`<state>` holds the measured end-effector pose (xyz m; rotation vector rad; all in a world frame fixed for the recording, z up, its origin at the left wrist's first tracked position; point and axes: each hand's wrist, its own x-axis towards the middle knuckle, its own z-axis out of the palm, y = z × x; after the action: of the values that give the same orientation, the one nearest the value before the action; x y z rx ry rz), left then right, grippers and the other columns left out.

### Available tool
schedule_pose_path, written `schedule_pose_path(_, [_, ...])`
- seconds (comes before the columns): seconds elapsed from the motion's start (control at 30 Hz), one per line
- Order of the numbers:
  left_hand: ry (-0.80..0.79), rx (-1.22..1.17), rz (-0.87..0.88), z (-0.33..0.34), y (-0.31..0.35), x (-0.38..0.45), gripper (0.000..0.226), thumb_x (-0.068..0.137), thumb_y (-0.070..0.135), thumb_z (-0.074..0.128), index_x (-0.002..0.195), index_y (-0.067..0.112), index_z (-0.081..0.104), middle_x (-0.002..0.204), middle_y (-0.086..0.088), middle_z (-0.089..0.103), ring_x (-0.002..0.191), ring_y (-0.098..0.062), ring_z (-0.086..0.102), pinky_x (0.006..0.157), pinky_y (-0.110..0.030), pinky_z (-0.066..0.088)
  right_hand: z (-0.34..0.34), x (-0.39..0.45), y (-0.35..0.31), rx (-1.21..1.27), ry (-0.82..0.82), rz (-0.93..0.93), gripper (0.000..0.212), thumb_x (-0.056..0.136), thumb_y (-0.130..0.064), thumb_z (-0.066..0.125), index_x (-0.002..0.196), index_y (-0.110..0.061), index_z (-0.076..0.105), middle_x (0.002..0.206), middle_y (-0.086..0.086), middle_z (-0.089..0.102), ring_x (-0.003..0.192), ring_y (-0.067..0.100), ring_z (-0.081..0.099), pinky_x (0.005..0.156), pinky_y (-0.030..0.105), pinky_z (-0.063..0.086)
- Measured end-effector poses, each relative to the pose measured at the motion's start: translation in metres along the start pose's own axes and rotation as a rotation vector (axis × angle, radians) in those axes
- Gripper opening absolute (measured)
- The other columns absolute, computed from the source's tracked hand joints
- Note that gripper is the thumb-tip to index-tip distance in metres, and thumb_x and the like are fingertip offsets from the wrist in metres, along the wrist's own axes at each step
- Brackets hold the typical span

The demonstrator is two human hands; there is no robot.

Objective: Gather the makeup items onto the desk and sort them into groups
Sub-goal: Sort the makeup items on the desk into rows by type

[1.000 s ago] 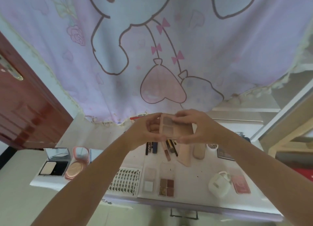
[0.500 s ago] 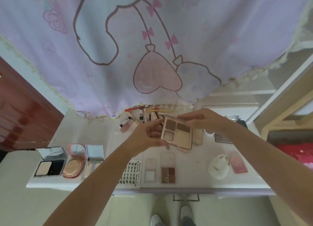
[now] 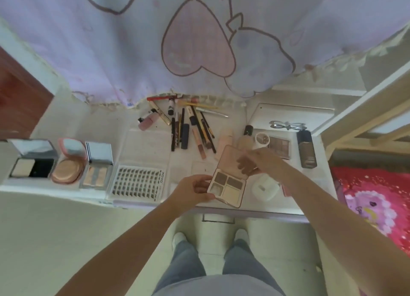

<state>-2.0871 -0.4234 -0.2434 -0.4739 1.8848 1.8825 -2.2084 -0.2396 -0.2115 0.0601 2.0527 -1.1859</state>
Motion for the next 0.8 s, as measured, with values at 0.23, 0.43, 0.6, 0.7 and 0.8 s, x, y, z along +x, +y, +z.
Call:
schedule_pose_path(0.23, [0.346, 0.050, -0.137, 0.059, -0.047, 0.004, 0.046, 0.074, -0.007, 0.066, 0.118, 0.001, 0.054, 0.102, -0.012, 0.063, 0.088, -0.017, 0.059, 0.077, -0.020, 0.050, -0.005, 0.025, 0.040, -0.156, -0.034, -0.179, 0.036, 0.094, -0.030, 0.044, 0.080, -0.004, 0.065, 0.066, 0.000, 0.064, 0.053, 0.008, 0.058, 0.048, 0.008, 0.046])
schedule_pose_path(0.43, [0.770, 0.048, -0.207, 0.099, -0.062, 0.009, 0.030, 0.076, 0.000, 0.066, 0.106, 0.003, 0.062, 0.088, -0.004, 0.062, 0.081, -0.015, 0.056, 0.078, -0.021, 0.044, -0.005, 0.039, 0.049, -0.203, -0.091, -0.288, 0.037, 0.095, -0.029, 0.043, 0.091, -0.001, 0.067, 0.077, 0.001, 0.063, 0.065, 0.006, 0.056, 0.050, -0.001, 0.041])
schedule_pose_path(0.6, [0.958, -0.058, -0.250, 0.117, -0.061, 0.011, 0.021, 0.078, 0.002, 0.065, 0.099, 0.004, 0.062, 0.080, 0.001, 0.059, 0.074, -0.012, 0.055, 0.071, -0.022, 0.043, -0.004, 0.045, 0.049, -0.253, -0.085, -0.331, 0.038, 0.094, -0.032, 0.043, 0.068, -0.010, 0.060, 0.061, -0.010, 0.055, 0.056, -0.004, 0.048, 0.041, -0.001, 0.033])
schedule_pose_path(0.7, [0.986, -0.042, -0.272, 0.119, -0.057, 0.012, 0.021, 0.078, 0.001, 0.064, 0.099, 0.004, 0.062, 0.084, -0.002, 0.061, 0.076, -0.013, 0.055, 0.073, -0.023, 0.044, -0.002, 0.047, 0.047, -0.256, -0.081, -0.359, 0.039, 0.095, -0.030, 0.043, 0.062, -0.013, 0.055, 0.058, -0.010, 0.052, 0.054, -0.002, 0.046, 0.040, 0.001, 0.033])
schedule_pose_path(0.8, [1.005, -0.009, -0.279, 0.118, -0.053, 0.015, 0.019, 0.078, 0.001, 0.063, 0.097, 0.003, 0.062, 0.084, 0.000, 0.058, 0.078, -0.012, 0.053, 0.072, -0.021, 0.041, 0.001, 0.050, 0.040, -0.373, -0.100, -0.368, 0.042, 0.097, -0.034, 0.036, 0.089, -0.005, 0.065, 0.078, -0.004, 0.060, 0.064, 0.008, 0.053, 0.058, 0.014, 0.041])
